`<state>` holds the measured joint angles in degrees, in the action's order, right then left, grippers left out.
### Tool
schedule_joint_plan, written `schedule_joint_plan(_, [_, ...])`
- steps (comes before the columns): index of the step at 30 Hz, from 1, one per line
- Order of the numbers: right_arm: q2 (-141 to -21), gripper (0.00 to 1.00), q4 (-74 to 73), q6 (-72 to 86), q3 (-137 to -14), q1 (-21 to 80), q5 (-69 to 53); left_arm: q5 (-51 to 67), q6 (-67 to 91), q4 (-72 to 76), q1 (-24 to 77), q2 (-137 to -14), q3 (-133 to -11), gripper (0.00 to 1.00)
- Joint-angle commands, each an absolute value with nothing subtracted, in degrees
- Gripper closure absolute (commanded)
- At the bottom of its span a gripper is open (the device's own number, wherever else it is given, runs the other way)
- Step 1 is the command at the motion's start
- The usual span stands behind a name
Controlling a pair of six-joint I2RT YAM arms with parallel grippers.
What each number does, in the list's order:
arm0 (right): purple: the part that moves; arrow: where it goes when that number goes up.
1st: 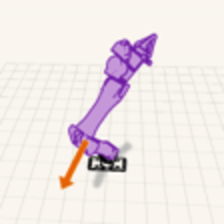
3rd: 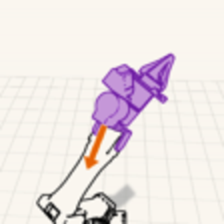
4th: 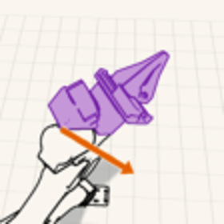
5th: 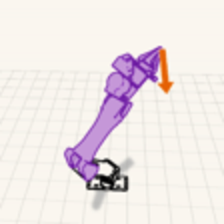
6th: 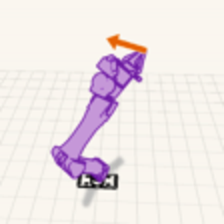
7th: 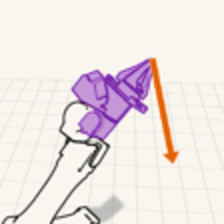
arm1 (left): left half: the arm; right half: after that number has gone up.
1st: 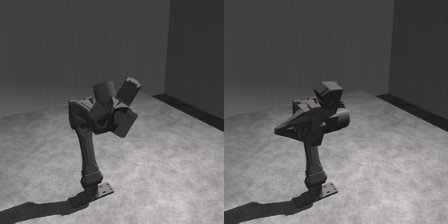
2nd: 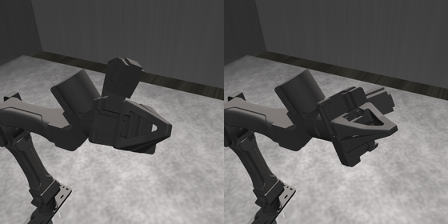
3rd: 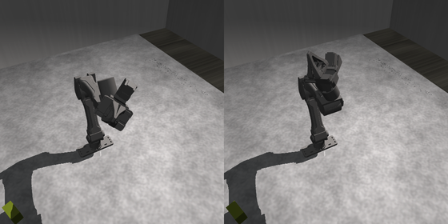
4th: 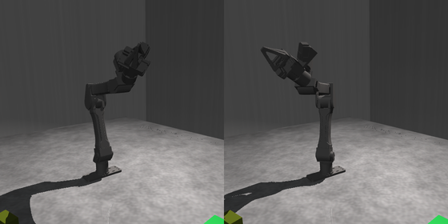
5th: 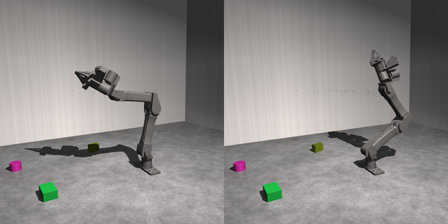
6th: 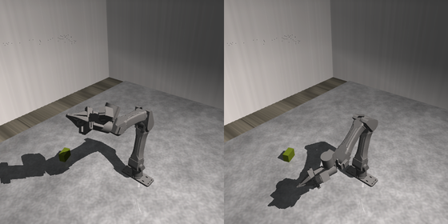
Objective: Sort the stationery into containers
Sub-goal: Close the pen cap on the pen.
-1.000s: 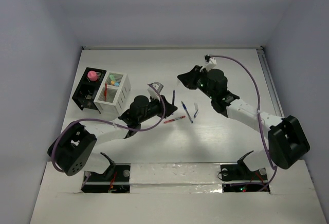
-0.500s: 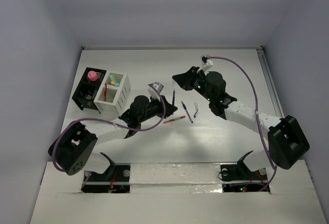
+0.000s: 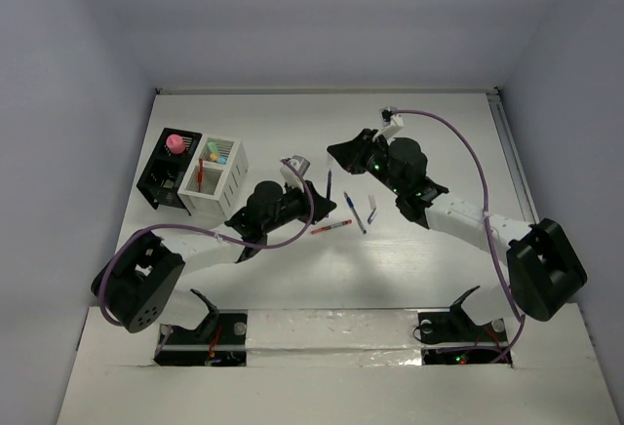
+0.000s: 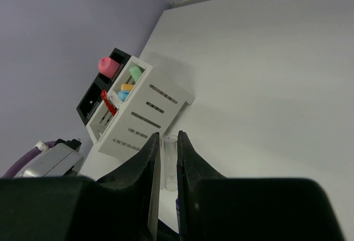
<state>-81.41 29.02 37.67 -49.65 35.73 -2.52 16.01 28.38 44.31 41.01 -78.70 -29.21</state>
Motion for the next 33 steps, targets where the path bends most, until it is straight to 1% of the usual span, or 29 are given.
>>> schedule_joint_plan(1, [-81.74, 1.00, 32.61, 36.39, -49.04, 36.21, -1.49, 15.73, 27.77, 46.58, 40.69, -76.82, -30.32, 1.00])
schedule_joint_plan(14, [-83.76, 1.00, 33.31, 36.21, -49.22, 36.21, -1.76, 15.91, 27.77, 46.76, 40.69, -76.38, -30.24, 1.00])
schedule_joint_plan(33, [-80.77, 1.00, 33.75, 35.25, -47.19, 36.74, -1.32, 15.64, 27.86, 46.14, 40.69, -76.99, -30.67, 1.00])
